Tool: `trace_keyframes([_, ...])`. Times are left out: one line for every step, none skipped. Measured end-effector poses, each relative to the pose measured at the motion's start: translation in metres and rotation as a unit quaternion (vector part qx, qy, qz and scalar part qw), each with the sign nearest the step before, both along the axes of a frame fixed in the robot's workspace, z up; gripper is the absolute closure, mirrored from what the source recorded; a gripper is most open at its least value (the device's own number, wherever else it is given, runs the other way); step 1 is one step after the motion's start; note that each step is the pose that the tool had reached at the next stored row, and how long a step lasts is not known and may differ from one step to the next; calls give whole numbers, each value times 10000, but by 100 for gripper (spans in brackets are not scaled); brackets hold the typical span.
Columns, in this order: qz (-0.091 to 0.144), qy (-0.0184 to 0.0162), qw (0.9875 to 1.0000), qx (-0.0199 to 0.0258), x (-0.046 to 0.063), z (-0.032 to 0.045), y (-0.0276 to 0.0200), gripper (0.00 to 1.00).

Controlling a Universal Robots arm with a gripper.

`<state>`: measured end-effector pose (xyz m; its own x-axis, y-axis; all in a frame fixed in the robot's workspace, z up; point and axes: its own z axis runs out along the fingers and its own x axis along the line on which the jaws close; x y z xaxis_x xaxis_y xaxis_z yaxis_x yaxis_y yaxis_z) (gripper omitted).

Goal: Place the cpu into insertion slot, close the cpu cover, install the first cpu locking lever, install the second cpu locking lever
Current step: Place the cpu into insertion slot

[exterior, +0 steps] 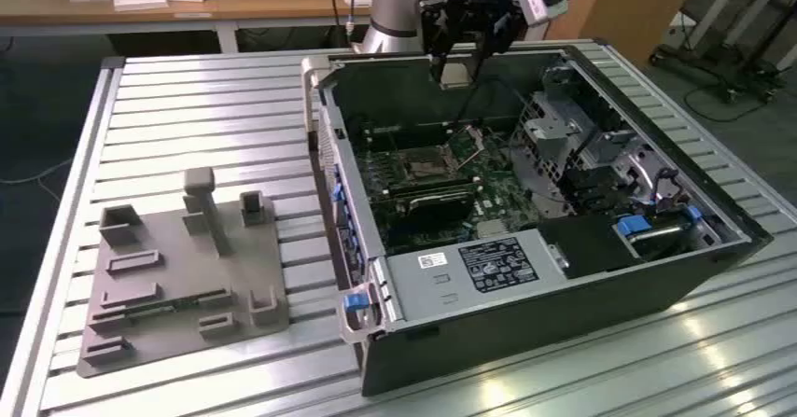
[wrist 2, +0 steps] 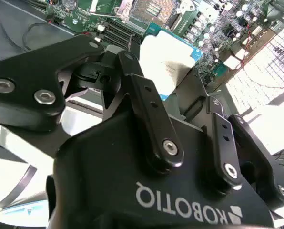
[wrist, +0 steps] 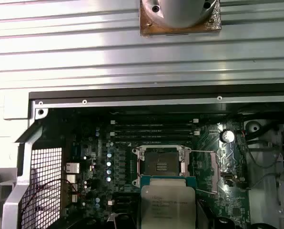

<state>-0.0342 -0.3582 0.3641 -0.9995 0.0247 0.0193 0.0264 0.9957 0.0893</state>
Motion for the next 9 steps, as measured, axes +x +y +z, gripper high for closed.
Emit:
trace_keyframes([0, 0, 10000, 0, 0, 0, 0, 46])
trace_keyframes([0, 0, 10000, 0, 0, 0, 0, 46])
trace_keyframes([0, 0, 10000, 0, 0, 0, 0, 46])
trace_keyframes([0, 0, 10000, 0, 0, 0, 0, 46])
trace_keyframes([0, 0, 10000, 0, 0, 0, 0, 46])
trace_keyframes([0, 0, 10000, 0, 0, 0, 0, 46])
trace_keyframes([0, 0, 10000, 0, 0, 0, 0, 46])
trace_keyframes([0, 0, 10000, 0, 0, 0, 0, 46])
trace_keyframes([0, 0, 10000, 0, 0, 0, 0, 46])
